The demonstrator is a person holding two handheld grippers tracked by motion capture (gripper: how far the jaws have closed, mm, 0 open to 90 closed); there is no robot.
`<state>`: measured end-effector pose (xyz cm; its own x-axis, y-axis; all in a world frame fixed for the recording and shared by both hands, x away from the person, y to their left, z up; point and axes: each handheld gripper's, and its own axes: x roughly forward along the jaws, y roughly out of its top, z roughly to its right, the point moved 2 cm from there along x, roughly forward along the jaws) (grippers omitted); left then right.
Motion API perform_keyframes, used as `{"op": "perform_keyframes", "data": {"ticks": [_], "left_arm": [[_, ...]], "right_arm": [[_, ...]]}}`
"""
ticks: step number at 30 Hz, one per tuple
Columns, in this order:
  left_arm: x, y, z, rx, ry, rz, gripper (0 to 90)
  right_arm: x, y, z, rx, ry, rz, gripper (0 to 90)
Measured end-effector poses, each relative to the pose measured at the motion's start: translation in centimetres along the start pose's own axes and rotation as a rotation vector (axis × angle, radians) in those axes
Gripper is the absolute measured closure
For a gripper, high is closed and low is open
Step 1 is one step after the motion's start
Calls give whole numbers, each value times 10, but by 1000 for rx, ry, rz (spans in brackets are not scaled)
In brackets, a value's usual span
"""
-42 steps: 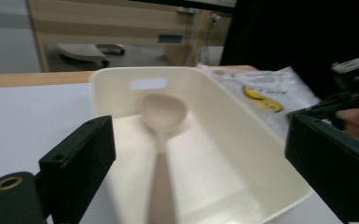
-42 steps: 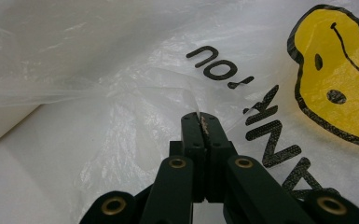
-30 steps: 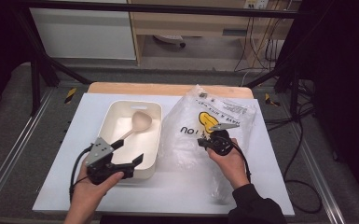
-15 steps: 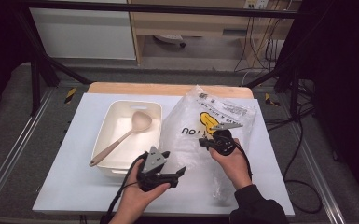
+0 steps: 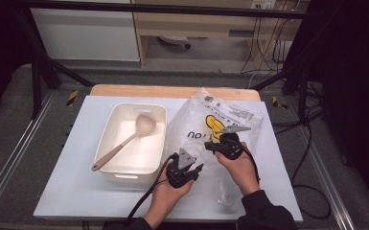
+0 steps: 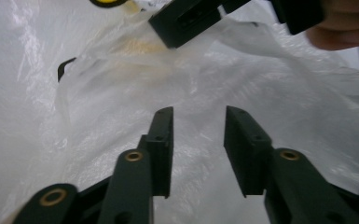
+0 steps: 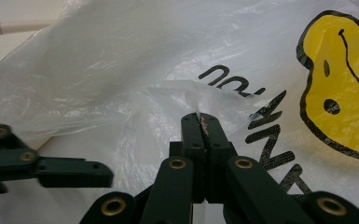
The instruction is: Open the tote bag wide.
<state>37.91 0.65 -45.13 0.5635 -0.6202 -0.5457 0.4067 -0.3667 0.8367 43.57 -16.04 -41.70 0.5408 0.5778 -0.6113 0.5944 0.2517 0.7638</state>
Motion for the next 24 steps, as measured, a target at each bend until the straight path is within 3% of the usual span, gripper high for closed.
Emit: {"op": "perform_keyframes", "data": {"ticks": [4,9,14,24], "left_arm": [[15,0,-7,-2,12,-48,808],[24,-3,-14,-2,32,-103,890],[28,-6,-16,46,25,-126,900],[28,-6,-21,22,-6,-127,900]], "right_arm": [[0,0,1,-1,2,1,900],[-1,1,3,2,1,2,900],[-2,3,6,7,-4,16,900],[-5,23,9,2,-39,48,900]]}}
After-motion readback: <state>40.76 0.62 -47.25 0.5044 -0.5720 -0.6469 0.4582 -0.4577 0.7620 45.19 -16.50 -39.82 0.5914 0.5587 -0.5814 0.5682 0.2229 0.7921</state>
